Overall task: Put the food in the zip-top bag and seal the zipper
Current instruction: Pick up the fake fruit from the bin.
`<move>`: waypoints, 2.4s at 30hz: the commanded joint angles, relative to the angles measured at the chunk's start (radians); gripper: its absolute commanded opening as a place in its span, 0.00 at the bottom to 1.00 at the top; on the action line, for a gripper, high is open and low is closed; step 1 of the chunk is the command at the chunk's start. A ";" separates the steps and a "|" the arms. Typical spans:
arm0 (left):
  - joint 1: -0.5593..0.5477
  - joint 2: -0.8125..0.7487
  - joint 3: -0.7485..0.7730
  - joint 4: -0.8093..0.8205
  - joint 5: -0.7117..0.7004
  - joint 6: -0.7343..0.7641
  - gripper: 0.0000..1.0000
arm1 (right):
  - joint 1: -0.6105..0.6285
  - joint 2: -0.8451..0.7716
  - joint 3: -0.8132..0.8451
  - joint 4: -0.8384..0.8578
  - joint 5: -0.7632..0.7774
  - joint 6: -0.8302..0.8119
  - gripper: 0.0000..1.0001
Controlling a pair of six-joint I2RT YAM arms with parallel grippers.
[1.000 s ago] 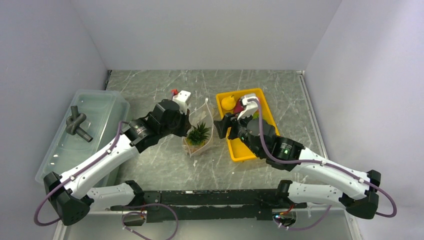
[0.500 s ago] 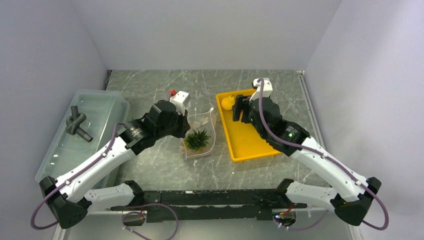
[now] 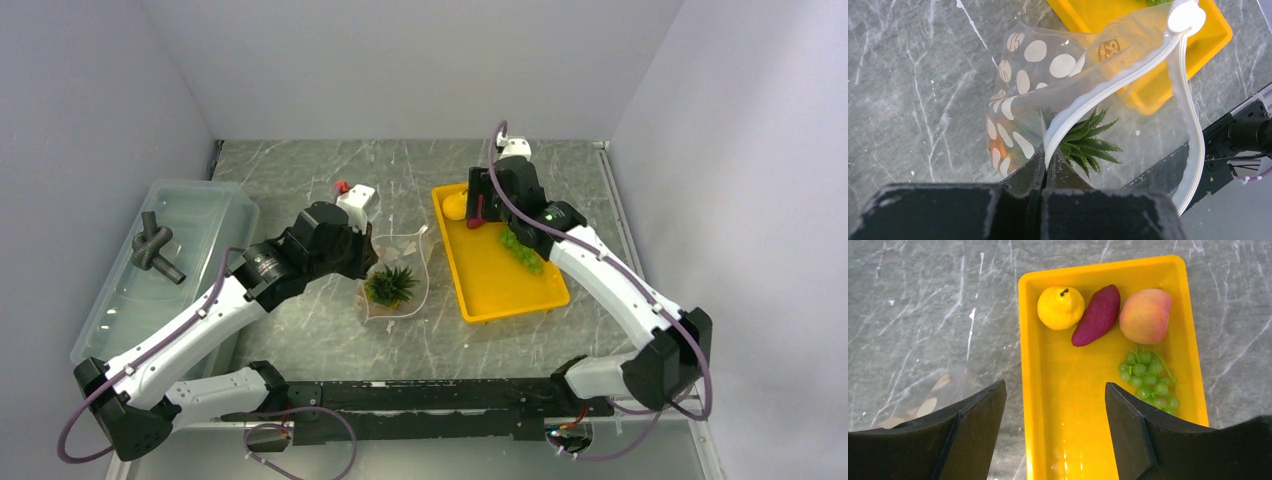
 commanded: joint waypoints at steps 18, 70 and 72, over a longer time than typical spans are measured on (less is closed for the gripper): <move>0.001 0.002 0.080 -0.024 0.060 -0.001 0.00 | -0.123 0.530 0.350 0.039 -0.105 -0.031 0.73; 0.001 -0.014 0.075 -0.044 0.060 -0.031 0.00 | -0.158 0.680 0.421 0.023 -0.196 -0.012 0.00; 0.001 -0.015 0.073 -0.044 0.057 -0.033 0.00 | -0.157 0.646 0.415 0.017 -0.185 -0.015 0.00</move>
